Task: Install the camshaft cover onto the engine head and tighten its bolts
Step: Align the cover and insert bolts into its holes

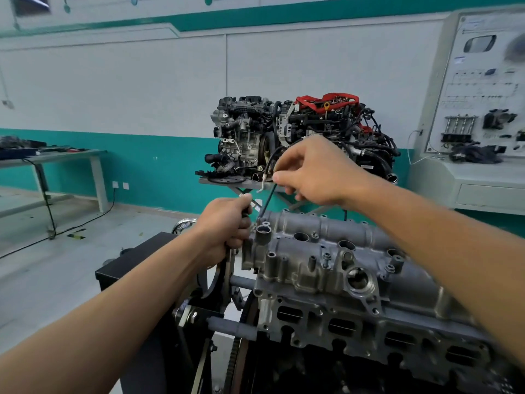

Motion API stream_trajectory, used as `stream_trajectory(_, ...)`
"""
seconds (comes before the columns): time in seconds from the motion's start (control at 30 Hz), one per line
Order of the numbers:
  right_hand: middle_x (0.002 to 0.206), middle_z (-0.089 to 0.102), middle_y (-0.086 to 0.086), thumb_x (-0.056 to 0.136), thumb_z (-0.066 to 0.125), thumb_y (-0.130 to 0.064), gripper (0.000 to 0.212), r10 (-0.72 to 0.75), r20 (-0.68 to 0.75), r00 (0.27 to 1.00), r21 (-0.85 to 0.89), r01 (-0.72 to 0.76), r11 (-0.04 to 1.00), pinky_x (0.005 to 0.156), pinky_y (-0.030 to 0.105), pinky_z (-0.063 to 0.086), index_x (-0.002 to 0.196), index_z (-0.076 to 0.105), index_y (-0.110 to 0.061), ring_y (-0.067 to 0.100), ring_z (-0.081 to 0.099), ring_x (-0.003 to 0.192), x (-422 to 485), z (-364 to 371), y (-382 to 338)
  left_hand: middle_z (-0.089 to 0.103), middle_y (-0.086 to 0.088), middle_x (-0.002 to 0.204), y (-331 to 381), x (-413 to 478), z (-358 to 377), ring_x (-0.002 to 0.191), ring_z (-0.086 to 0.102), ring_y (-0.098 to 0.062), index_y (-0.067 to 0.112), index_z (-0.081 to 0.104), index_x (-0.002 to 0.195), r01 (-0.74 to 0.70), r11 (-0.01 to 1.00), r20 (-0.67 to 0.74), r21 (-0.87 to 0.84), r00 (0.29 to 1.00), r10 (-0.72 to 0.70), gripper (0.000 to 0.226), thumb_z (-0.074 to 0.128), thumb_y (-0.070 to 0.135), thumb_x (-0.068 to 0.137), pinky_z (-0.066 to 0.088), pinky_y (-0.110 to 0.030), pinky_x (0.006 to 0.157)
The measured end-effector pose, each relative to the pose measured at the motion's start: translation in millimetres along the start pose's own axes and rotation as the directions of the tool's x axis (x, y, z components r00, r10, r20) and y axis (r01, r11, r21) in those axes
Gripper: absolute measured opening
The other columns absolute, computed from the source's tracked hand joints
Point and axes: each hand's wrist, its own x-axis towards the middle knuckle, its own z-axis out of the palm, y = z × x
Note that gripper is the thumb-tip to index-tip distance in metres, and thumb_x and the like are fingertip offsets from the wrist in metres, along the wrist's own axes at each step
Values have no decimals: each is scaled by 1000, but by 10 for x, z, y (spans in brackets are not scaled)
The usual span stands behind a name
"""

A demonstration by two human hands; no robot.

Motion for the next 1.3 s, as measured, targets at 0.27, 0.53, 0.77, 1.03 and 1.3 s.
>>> stream_trajectory(0.27, 75, 69, -15, 88, 73, -21, 6, -130, 117, 985, -164, 148, 975, 65, 9, 50, 87, 78, -19, -2, 64, 70, -296, 208, 201, 47, 6, 49, -203, 101, -106, 42, 40, -11, 16, 57, 63, -147, 692, -58, 706, 963, 263, 51, 59, 61, 88, 32, -26, 50)
stream_trajectory(0.53, 86, 74, -12, 86, 75, -22, 8, -120, 230, 966, -174, 162, 971, 81, 24, 57, 93, 79, -22, 0, 67, 78, -338, 235, 179, 52, -3, 54, -193, -8, -27, 56, 56, -17, 18, 49, 54, -112, 465, -15, 878, 965, 262, 58, 48, 62, 93, 32, -29, 46)
stream_trajectory(0.77, 82, 74, 2, 87, 74, -22, 9, -33, 397, 917, -347, 183, 920, 74, 33, 57, 88, 77, -14, 20, 68, 76, -282, 386, 87, 50, -14, 69, -179, -93, 3, 86, 61, -38, 26, 41, 74, -215, 456, 138, 864, 971, 196, 36, 31, 40, 105, 46, -41, 71)
stream_trajectory(1.03, 61, 45, -2, 102, 43, -42, 47, -1, 465, 885, -605, 319, 729, 46, 26, 23, 60, 43, -22, 11, 39, 53, -254, 482, 42, 42, -8, 59, -214, -26, -40, 58, 47, -21, 34, 51, 62, -239, 437, 174, 867, 967, 185, 45, 36, 36, 104, 37, -35, 58)
stream_trajectory(1.3, 76, 62, 1, 95, 46, -55, 44, 52, 540, 840, -579, 326, 747, 56, 27, 40, 83, 67, -18, 18, 57, 69, -128, 322, 52, 34, -7, 46, -227, 94, -132, 34, 36, -8, 20, 68, 81, -163, 687, 156, 708, 985, 73, 38, 44, 41, 101, 28, -25, 38)
